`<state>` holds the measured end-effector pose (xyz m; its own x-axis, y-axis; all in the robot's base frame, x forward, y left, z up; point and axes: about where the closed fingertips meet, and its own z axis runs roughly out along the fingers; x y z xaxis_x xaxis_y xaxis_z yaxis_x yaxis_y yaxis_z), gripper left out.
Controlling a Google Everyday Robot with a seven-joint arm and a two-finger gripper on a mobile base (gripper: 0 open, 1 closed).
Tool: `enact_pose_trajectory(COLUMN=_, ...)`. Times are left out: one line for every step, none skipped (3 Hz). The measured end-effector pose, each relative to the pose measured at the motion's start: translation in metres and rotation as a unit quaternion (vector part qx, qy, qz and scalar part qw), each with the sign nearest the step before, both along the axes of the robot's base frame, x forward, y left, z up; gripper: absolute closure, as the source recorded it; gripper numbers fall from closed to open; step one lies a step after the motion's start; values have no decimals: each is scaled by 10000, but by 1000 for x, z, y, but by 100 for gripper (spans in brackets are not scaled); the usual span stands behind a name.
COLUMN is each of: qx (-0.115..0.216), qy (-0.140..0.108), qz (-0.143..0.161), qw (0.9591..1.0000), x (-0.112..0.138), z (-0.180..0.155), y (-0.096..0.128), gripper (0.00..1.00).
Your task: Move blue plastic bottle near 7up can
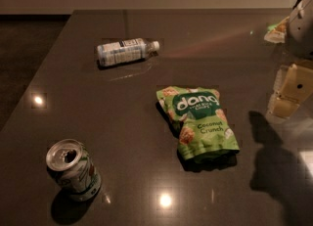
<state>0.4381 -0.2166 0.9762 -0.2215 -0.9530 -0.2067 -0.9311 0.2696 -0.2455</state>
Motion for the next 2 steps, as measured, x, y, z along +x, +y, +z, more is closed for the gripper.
enact_pose_trajectory(qx=-1, qy=-8, qz=1, qw=10000, x=0, z=0, y=0, gripper=0)
enact_pose_trajectory(qx=60, qy=55, qz=214, qw=9997, x=19, z=2, y=16, gripper=0)
